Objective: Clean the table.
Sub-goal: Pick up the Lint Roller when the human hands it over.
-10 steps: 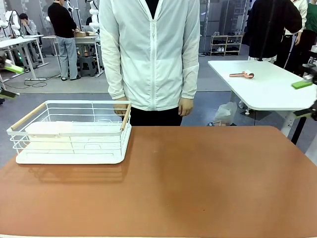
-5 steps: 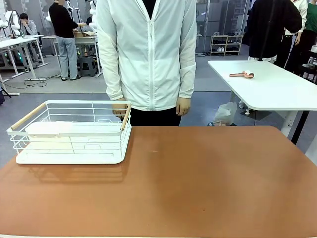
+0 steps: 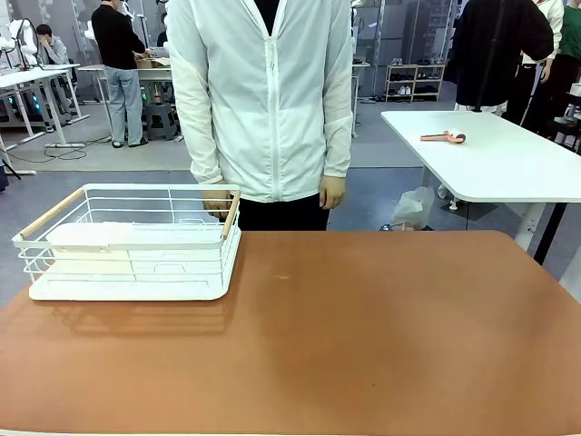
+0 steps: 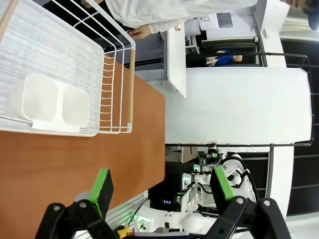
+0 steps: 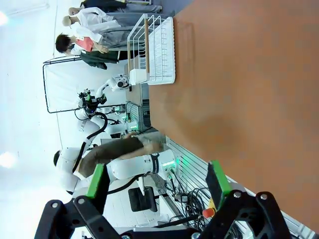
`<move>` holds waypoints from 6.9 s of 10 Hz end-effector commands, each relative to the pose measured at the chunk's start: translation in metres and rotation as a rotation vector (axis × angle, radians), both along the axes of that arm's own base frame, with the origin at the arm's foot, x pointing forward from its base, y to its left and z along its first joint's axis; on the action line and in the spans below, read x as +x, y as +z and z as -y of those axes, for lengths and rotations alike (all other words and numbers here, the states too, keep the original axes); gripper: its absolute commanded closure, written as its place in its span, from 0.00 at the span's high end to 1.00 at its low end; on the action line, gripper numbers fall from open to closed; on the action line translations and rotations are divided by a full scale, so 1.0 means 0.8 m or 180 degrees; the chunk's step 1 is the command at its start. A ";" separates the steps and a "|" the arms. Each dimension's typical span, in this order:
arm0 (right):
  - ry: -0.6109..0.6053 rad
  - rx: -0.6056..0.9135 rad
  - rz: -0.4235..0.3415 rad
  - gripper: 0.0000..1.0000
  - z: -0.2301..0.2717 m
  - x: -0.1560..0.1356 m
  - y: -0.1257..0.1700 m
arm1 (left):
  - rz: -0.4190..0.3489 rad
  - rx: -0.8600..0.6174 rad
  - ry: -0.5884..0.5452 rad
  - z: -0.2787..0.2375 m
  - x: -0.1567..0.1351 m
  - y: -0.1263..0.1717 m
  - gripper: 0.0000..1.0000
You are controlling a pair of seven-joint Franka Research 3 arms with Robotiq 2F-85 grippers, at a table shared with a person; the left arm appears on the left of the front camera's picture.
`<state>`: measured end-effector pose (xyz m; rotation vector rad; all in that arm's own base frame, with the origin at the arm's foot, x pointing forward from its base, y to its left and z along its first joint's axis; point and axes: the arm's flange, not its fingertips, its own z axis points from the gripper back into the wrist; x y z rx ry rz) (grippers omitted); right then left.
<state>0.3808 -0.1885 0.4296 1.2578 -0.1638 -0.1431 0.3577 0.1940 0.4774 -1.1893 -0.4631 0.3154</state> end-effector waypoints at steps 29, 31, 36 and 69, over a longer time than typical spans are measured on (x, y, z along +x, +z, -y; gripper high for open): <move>-0.0005 0.0014 0.0022 1.00 0.001 -0.001 0.003 | 0.0043 -0.0043 -0.0003 -0.004 -0.003 0.002 1.00; -0.0005 0.0014 0.0022 1.00 0.001 -0.001 0.003 | 0.0043 -0.0043 -0.0003 -0.004 -0.003 0.002 1.00; -0.0005 0.0014 0.0022 1.00 0.001 -0.001 0.003 | 0.0043 -0.0043 -0.0003 -0.004 -0.003 0.002 1.00; -0.1921 -0.0357 -0.1196 1.00 -0.295 0.048 0.060 | 0.0043 -0.0043 -0.0003 -0.004 -0.003 0.002 1.00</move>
